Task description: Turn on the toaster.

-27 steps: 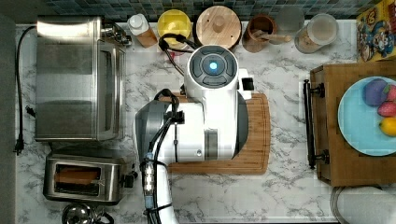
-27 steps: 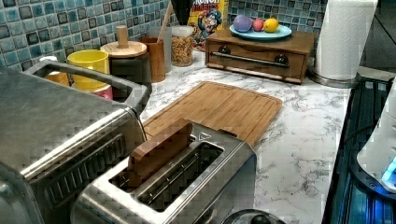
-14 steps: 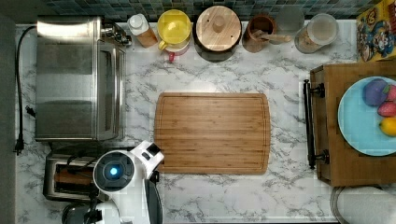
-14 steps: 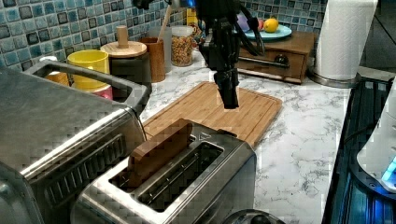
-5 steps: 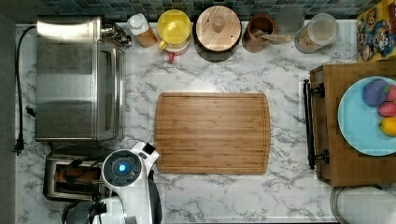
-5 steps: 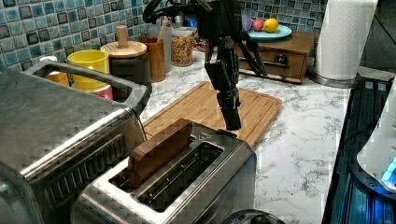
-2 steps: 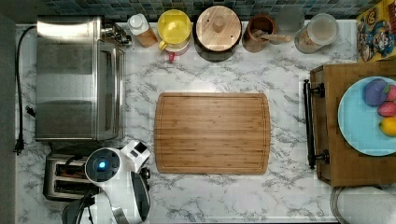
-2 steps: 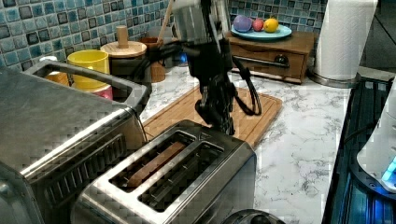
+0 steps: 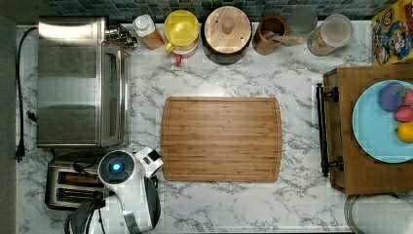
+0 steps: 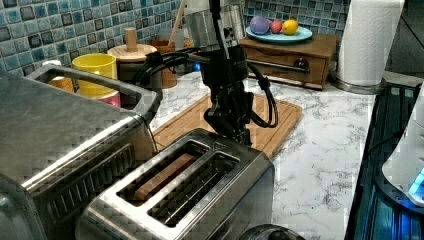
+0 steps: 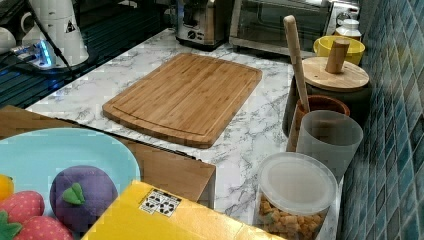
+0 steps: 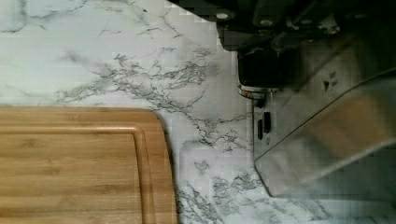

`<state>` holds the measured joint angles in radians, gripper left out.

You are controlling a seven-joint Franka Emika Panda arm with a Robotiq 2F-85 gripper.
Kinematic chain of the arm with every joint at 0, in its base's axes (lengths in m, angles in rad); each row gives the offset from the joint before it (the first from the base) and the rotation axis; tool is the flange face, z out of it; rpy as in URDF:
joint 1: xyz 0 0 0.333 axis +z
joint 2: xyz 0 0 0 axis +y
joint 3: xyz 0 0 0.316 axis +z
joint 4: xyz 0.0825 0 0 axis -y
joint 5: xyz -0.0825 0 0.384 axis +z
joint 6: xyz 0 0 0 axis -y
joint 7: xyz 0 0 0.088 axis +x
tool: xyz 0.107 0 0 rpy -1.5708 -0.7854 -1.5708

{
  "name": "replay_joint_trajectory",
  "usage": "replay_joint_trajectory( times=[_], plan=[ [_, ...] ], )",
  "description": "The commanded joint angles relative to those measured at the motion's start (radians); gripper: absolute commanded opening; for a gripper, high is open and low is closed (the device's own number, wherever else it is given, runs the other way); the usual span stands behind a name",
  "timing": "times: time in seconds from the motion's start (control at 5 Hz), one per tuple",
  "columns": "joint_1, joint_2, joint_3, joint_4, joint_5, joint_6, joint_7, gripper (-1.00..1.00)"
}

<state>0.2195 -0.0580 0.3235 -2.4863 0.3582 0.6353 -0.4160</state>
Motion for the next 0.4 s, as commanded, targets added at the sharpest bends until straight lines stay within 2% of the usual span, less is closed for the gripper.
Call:
replay_joint_trajectory(
  times=[0.2,0.4],
  plan=[
    [0.081,0.094,-0.046,-0.247,0.129,0.183,-0.194,-1.00],
    [0.041,0.094,-0.007,-0.247,0.127,0.184,-0.192,-1.00]
  ],
)
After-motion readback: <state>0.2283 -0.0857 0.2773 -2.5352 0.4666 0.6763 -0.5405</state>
